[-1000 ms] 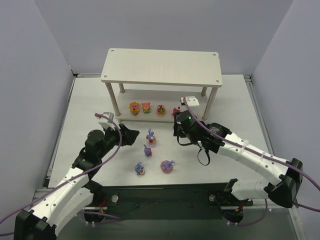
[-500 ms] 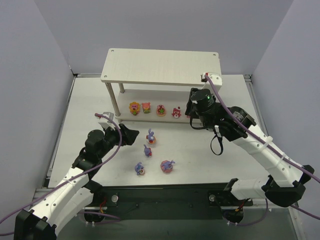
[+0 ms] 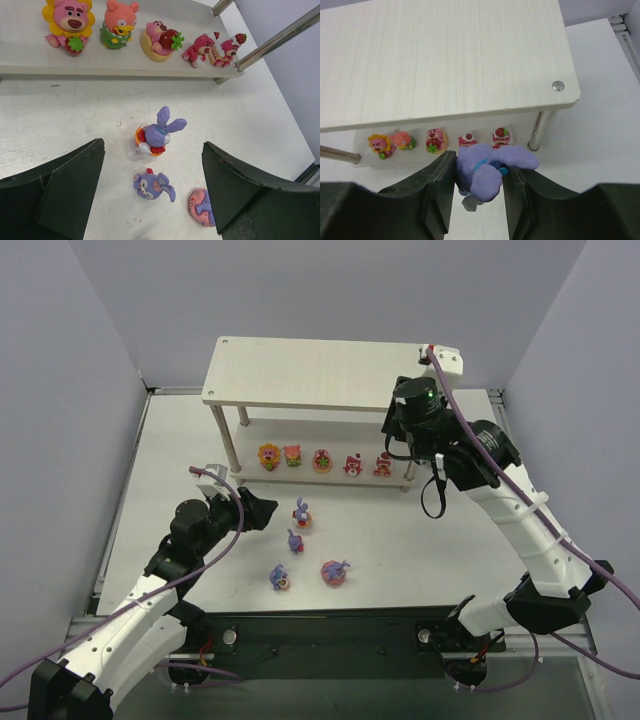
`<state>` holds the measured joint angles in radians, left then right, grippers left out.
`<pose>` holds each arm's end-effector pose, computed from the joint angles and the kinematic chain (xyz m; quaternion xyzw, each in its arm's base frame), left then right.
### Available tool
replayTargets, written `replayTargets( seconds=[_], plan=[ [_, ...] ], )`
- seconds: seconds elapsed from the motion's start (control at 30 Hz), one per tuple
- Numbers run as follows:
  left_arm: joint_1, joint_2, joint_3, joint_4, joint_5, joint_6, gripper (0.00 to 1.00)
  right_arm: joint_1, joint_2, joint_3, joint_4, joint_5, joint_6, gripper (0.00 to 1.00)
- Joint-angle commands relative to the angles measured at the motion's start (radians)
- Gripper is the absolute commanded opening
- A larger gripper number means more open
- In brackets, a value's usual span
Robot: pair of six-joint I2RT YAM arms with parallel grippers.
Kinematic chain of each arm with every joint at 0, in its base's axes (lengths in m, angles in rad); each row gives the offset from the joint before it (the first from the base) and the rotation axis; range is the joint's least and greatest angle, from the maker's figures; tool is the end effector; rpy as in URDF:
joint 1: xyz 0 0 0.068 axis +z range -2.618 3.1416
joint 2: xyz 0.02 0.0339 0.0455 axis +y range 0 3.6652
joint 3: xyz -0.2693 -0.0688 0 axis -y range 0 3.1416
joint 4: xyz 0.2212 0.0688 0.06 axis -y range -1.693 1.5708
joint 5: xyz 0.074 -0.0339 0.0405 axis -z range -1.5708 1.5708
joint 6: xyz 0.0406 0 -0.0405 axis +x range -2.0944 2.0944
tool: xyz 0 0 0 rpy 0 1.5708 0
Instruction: Place and organize the plastic toys onto the shelf
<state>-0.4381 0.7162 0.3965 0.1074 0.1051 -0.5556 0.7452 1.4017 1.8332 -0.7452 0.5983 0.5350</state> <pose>0.1408 -0.0707 0.2536 -0.0127 0.7776 -0.3350 0.5320 0.2013 0.1546 0.4928 0.0912 0.7869 0.1444 0.5930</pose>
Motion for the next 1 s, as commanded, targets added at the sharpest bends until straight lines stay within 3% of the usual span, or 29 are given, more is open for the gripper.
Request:
replayTargets(
  seconds=[0.0,0.27,0.97],
  plan=[
    [-0.004,-0.009,0.025,0.011,-0.012,0.017,0.89,-0.026,0.045,0.093,-0.016,0.06,-0.052,0.0],
    [-0.004,-0.011,0.022,0.009,-0.021,0.019,0.89,-0.079,0.131,0.202,-0.016,0.067,-0.082,0.0],
    [-0.004,0.005,0.027,0.005,-0.044,0.025,0.89,-0.182,0.243,0.29,-0.014,0.054,-0.023,0.0]
  ],
)
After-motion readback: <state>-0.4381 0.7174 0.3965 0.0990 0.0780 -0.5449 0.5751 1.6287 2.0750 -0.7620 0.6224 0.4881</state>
